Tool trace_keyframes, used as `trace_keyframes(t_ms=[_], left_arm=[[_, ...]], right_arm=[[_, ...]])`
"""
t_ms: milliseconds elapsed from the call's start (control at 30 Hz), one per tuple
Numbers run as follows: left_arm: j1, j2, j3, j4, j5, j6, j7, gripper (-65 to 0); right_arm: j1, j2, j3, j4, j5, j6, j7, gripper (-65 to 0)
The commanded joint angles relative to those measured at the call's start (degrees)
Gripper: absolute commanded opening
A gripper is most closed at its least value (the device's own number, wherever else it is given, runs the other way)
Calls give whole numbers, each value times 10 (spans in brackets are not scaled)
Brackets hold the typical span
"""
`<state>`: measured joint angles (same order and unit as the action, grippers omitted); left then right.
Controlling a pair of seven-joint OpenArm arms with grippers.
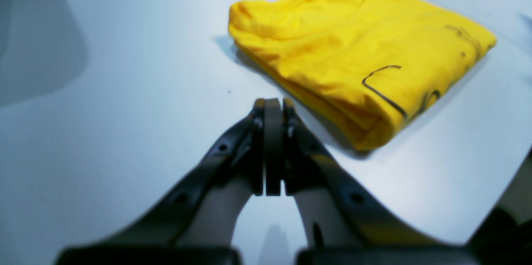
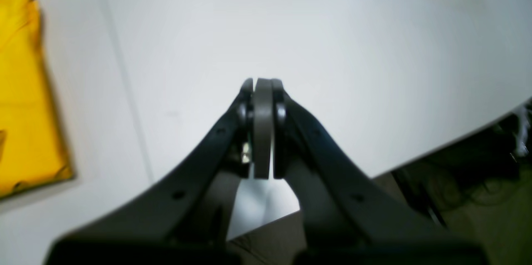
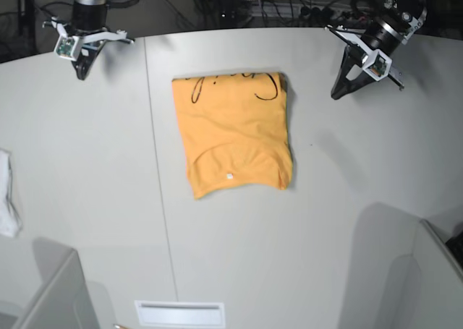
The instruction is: Fold the T-shirt properly
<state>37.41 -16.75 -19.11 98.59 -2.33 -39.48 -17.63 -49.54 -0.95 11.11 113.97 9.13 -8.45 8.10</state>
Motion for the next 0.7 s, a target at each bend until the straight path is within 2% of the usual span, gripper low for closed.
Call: trace_keyframes(t_ms=[0,133,267,500,667], left_arm=[[16,-1,-10,-9,-8,-5,-37,-650],[47,7,-22,-82,-7,-5,-124,-650],[54,6,-19,-178,-7,-5,-196,-650],[92,7,-15,-310,-5,-5,-348,-650],[108,4,33,-420,-5,-5,-465,-650]], right_arm=[[-23,2,3,7,-2,-5,29,-650],[-79,0,2,-8,-1,-5,65,-650],[-100,0,-2,-77,-1,-5,62,-650],[-98,3,-3,-239,-1,-5,66,-650],[-62,4,-4,-355,-3,-5,66,-650]])
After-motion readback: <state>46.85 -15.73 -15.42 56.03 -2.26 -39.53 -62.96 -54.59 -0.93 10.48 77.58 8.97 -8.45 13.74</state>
